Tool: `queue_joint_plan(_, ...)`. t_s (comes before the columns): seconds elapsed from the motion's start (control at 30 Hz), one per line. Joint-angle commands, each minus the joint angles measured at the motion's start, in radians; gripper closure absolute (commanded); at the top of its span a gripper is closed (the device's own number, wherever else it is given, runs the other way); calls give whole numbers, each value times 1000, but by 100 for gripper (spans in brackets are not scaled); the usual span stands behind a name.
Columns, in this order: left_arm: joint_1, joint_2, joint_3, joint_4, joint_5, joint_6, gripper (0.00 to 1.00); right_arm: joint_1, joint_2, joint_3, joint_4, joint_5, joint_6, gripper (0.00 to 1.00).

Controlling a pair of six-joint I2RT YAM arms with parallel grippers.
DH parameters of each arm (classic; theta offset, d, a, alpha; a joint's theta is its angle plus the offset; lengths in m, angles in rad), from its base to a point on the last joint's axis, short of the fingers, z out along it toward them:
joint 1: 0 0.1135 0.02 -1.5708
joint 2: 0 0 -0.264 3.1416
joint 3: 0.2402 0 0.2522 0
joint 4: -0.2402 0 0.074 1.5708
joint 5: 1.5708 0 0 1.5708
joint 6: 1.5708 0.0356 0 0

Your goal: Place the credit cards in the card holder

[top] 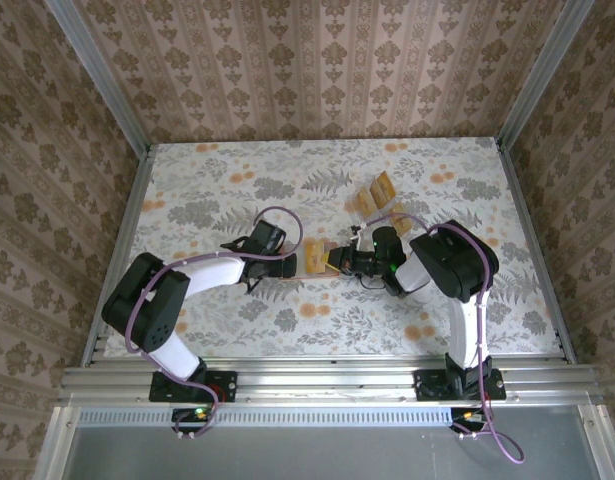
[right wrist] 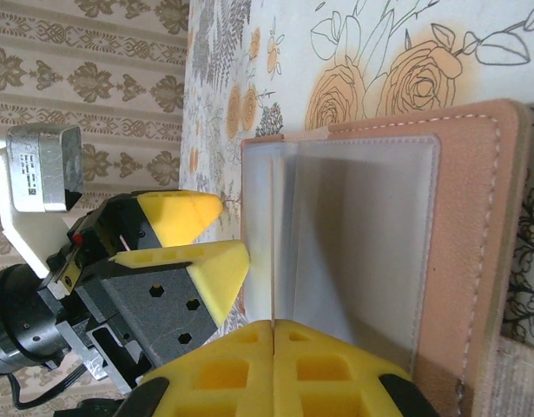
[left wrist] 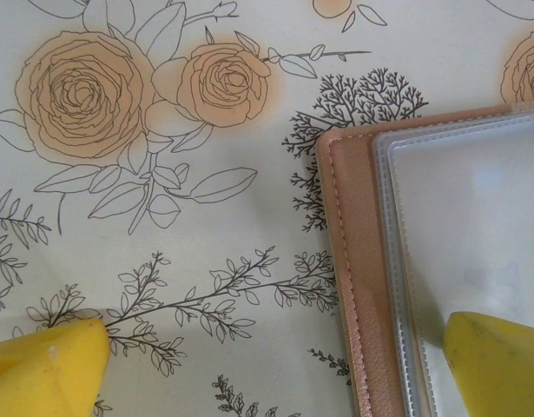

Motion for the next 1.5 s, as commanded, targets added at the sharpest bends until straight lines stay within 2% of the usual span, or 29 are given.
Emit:
queue_joint_plan(0.0, -2, 7, -22, -60, -22, 4, 0, 4, 32, 7, 17, 4, 11, 100)
queue_joint_plan(0.93, -4, 4, -29, -60, -24, 1, 0, 23, 65, 32, -4, 2, 25, 100)
queue_joint_plan(1.47, -4, 5, -28, -60, -24, 0, 0, 21, -4, -4, -125, 91, -5, 100)
